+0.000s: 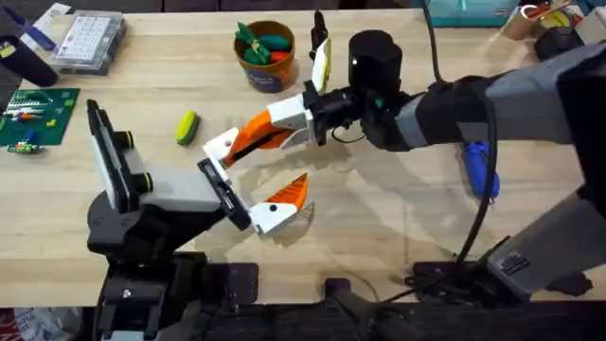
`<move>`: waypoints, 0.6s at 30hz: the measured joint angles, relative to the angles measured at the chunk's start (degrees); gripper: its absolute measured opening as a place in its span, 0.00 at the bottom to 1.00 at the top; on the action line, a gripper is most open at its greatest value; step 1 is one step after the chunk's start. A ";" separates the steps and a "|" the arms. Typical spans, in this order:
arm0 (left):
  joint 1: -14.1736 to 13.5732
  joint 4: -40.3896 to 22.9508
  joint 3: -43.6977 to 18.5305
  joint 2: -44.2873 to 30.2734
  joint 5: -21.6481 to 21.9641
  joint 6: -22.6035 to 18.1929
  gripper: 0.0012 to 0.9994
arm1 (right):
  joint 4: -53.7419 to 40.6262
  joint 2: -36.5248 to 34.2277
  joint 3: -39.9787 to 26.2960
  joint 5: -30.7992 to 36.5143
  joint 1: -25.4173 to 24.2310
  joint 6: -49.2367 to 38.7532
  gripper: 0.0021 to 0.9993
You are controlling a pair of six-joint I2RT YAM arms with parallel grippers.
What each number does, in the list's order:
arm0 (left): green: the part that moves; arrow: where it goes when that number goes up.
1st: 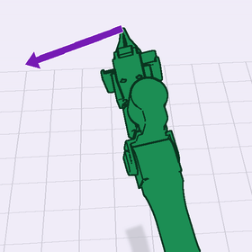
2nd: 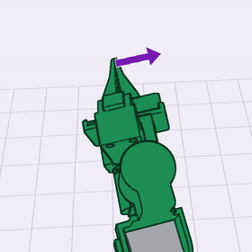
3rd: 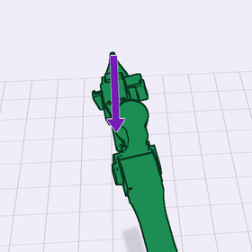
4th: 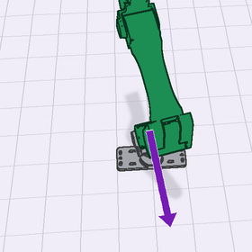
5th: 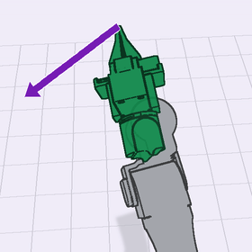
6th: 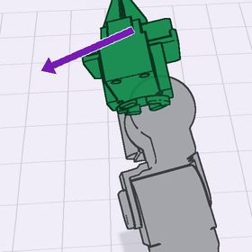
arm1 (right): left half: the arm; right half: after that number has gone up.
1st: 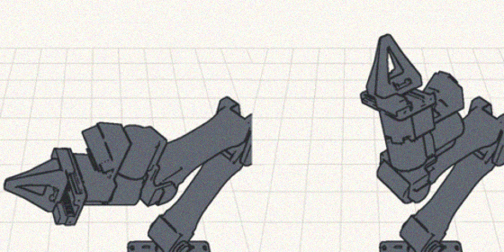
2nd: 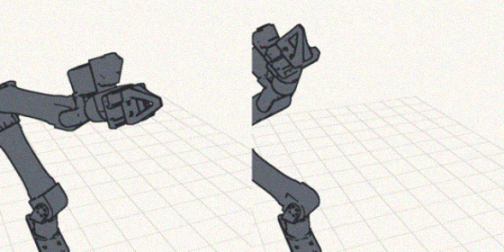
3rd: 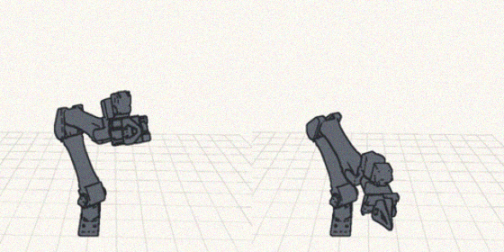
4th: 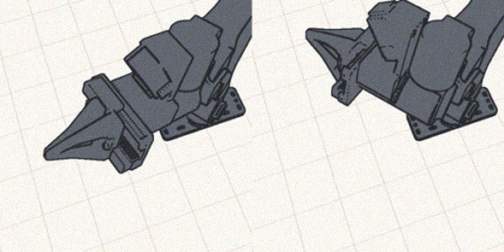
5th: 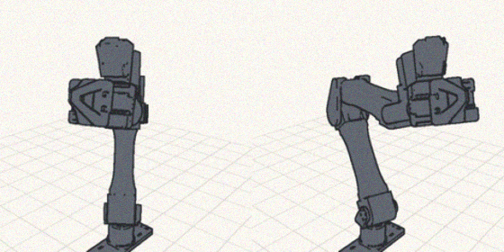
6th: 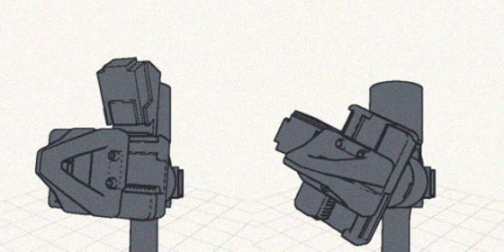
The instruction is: Pick up the gripper from the table and insert it into the empty holder that is missing its gripper. Then pick up a screw, insert it into the mounting hole, and use the screwdriver to tighten it. Finally, clean up the table by picking up the vegetable and placing it into the bucket.
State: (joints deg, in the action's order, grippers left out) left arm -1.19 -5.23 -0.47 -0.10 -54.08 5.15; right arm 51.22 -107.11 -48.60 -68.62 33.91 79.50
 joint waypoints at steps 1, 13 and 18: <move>0.00 0.00 0.00 0.00 0.02 0.00 0.99 | 0.00 0.00 0.00 0.00 0.00 0.00 0.01; 0.02 0.02 -0.01 0.00 0.10 -0.06 0.99 | -0.17 0.00 0.00 0.23 0.00 0.07 0.12; 0.00 0.04 -0.02 0.00 -0.03 -0.25 0.99 | -0.31 0.00 0.00 0.76 0.04 0.04 0.17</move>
State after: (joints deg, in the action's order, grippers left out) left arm -1.19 -5.19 -0.49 -0.10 -54.11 4.90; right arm 50.91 -107.11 -48.60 -67.86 33.95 79.55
